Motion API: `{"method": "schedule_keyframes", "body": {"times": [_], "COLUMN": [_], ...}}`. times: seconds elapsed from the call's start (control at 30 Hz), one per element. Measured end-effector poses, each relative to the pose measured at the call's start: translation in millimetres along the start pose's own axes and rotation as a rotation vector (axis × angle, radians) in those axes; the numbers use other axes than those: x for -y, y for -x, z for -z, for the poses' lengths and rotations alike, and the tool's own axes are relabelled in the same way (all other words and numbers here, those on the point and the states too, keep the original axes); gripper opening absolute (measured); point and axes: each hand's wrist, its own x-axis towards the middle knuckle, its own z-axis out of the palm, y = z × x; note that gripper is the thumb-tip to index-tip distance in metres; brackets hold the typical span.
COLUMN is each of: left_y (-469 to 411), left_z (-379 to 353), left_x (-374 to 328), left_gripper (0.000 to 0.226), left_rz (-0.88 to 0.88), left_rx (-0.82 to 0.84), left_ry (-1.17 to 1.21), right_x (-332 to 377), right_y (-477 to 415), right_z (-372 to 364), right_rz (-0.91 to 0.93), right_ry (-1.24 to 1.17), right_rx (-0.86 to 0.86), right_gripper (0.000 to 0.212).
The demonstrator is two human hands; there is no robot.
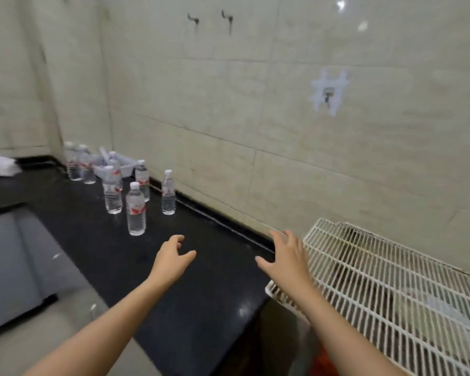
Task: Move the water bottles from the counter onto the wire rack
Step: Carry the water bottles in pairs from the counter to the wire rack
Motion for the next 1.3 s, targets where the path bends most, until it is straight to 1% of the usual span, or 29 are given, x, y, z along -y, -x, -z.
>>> {"method": "schedule_keyframes", "body": {"times": [0.07,0.17,0.2,0.27,0.4,0.53,0.6,0.73,0.83,0.97,1.1,1.2,1.3], "left_y": [-11.3,-26.8,-28.8,-27.3,-14.3,-0.8,3.0,-4.3,-29.9,-88.6,-156.7,-211.2,-248.3], "left_z": [49.8,133.3,146.7,194.4,262.7,315.3,333.7,355.9,371.0,399.6,433.8,464.2,485.8], "left_x": [27.8,81.3,90.8,122.2,176.0,226.4,247.8,279.8,301.0,332.1,347.8,358.7,377.8], "left_gripper": [0.050,0.049,0.049,0.048,0.046,0.046,0.045,0.044,0.044,0.044,0.043,0.043,0.042], "left_rz": [0.044,0.111,0.127,0.165,0.252,0.344,0.394,0.454,0.481,0.493,0.515,0.492,0.512], "left_rx": [-0.056,-0.185,-0.206,-0.273,-0.386,-0.472,-0.515,-0.579,-0.594,-0.612,-0.590,-0.616,-0.627], "left_ry": [0.010,0.007,0.011,0.018,0.023,0.030,0.036,0.050,0.035,0.041,0.022,0.003,0.009], "right_x": [42.9,111.0,119.7,159.8,221.3,273.0,298.2,348.2,388.0,441.9,496.1,540.7,576.5], "right_y": [-6.0,-12.1,-12.0,-16.0,-9.6,0.1,-2.1,-26.8,-59.9,-115.1,-172.7,-217.8,-249.9], "right_z": [-22.8,-70.3,-77.8,-109.6,-172.4,-229.8,-252.8,-289.6,-318.8,-360.1,-392.4,-413.3,-436.7], "right_rz": [0.033,0.098,0.095,0.120,0.159,0.219,0.261,0.331,0.357,0.389,0.332,0.350,0.352], "right_ry": [-0.019,-0.032,-0.035,-0.056,-0.061,-0.031,-0.023,-0.055,-0.105,-0.190,-0.254,-0.260,-0.268], "right_rx": [0.022,0.085,0.105,0.157,0.296,0.469,0.514,0.508,0.506,0.484,0.455,0.442,0.453], "right_gripper": [0.064,0.062,0.062,0.061,0.061,0.061,0.060,0.056,0.053,0.050,0.045,0.045,0.044]}}
